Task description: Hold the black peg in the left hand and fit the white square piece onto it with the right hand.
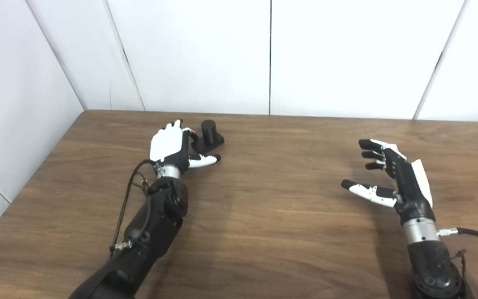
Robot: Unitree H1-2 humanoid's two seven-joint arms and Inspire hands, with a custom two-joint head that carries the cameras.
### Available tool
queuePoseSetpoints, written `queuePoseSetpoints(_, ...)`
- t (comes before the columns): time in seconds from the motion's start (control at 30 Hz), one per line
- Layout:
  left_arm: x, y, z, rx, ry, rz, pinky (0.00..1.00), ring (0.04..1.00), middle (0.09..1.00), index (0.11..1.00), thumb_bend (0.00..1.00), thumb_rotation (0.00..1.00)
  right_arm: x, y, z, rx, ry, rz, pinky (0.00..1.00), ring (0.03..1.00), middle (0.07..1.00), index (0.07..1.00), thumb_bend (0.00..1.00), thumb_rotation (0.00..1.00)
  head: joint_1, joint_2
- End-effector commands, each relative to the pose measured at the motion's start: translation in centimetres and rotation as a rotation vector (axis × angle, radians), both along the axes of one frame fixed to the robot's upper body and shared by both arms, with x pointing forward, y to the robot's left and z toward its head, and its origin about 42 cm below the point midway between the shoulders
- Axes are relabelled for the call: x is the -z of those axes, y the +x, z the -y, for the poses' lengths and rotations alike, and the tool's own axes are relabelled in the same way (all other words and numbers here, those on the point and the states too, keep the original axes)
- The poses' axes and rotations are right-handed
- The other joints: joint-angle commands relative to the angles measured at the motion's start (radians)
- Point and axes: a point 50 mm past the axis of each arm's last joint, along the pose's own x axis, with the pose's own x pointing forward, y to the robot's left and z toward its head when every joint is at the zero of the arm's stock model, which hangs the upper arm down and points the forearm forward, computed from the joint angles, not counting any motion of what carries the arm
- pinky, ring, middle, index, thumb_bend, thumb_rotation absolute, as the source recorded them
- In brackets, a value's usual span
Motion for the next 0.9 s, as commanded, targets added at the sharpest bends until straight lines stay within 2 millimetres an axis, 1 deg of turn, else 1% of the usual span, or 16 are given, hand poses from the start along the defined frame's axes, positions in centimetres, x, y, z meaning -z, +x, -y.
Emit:
queuePoseSetpoints(0.0, -1.60, 1.19, -0.42, -0.002, 0.058, 0.054, 1.00, 1.000, 0.988, 0.680, 0.88, 0.46, -2.29, 0.44, -0.09, -0.004, 0.013, 0.099, 0.65, 0.743, 0.781, 0.746, 0.69, 0.06, 0.003, 0.003)
queuePoseSetpoints(0.1, -1.32, 1.24, -0.58, -0.007, 0.085, 0.056, 1.00, 1.000, 0.982, 0.670, 0.86, 0.45, -2.26, 0.37, -0.06, -0.002, 0.017, 0.096, 0.65, 0.743, 0.778, 0.743, 0.69, 0.08, -0.001, 0.003)
queuePoseSetpoints(0.23, -1.22, 1.24, -0.70, -0.025, 0.113, 0.068, 1.00, 1.000, 0.958, 0.637, 0.81, 0.38, -2.24, 0.22, -0.01, -0.004, 0.015, 0.098, 0.65, 0.744, 0.779, 0.743, 0.69, 0.07, -0.001, 0.005)
queuePoseSetpoints(0.3, -1.21, 1.21, -0.74, -0.029, 0.120, 0.083, 1.00, 0.997, 0.943, 0.598, 0.75, 0.30, -2.20, 0.15, 0.02, 0.001, 0.008, 0.093, 0.65, 0.744, 0.778, 0.744, 0.69, 0.08, -0.002, 0.007)
queuePoseSetpoints(0.33, -1.21, 1.21, -0.74, -0.031, 0.123, 0.093, 1.00, 0.994, 0.936, 0.570, 0.70, 0.24, -2.18, 0.12, 0.04, 0.003, 0.007, 0.092, 0.65, 0.744, 0.778, 0.744, 0.69, 0.08, -0.001, 0.007)
queuePoseSetpoints(0.37, -1.22, 1.21, -0.74, -0.032, 0.125, 0.102, 1.00, 0.990, 0.929, 0.531, 0.61, 0.16, -2.17, 0.07, 0.03, 0.005, 0.009, 0.090, 0.65, 0.742, 0.778, 0.744, 0.69, 0.08, -0.001, 0.008)
queuePoseSetpoints(0.4, -1.22, 1.20, -0.74, -0.031, 0.128, 0.109, 1.00, 0.988, 0.925, 0.511, 0.56, 0.12, -2.17, 0.04, 0.02, 0.005, 0.012, 0.090, 0.66, 0.742, 0.778, 0.743, 0.69, 0.08, -0.001, 0.008)
queuePoseSetpoints(0.43, -1.21, 1.20, -0.77, -0.030, 0.129, 0.115, 1.00, 0.985, 0.920, 0.499, 0.54, 0.10, -2.17, 0.01, -0.01, 0.004, 0.019, 0.089, 0.66, 0.741, 0.777, 0.743, 0.69, 0.08, -0.001, 0.009)
queuePoseSetpoints(0.53, -1.17, 1.20, -0.82, -0.026, 0.128, 0.128, 1.00, 0.977, 0.907, 0.485, 0.52, 0.08, -2.18, -0.02, -0.05, 0.002, 0.030, 0.088, 0.65, 0.741, 0.777, 0.738, 0.69, 0.07, -0.003, 0.009)
queuePoseSetpoints(0.87, -1.03, 1.17, -0.77, -0.022, 0.111, 0.129, 1.00, 0.962, 0.898, 0.483, 0.52, 0.07, -2.10, -0.08, -0.06, 0.009, 0.025, 0.091, 0.65, 0.738, 0.777, 0.737, 0.69, 0.06, -0.007, 0.009)
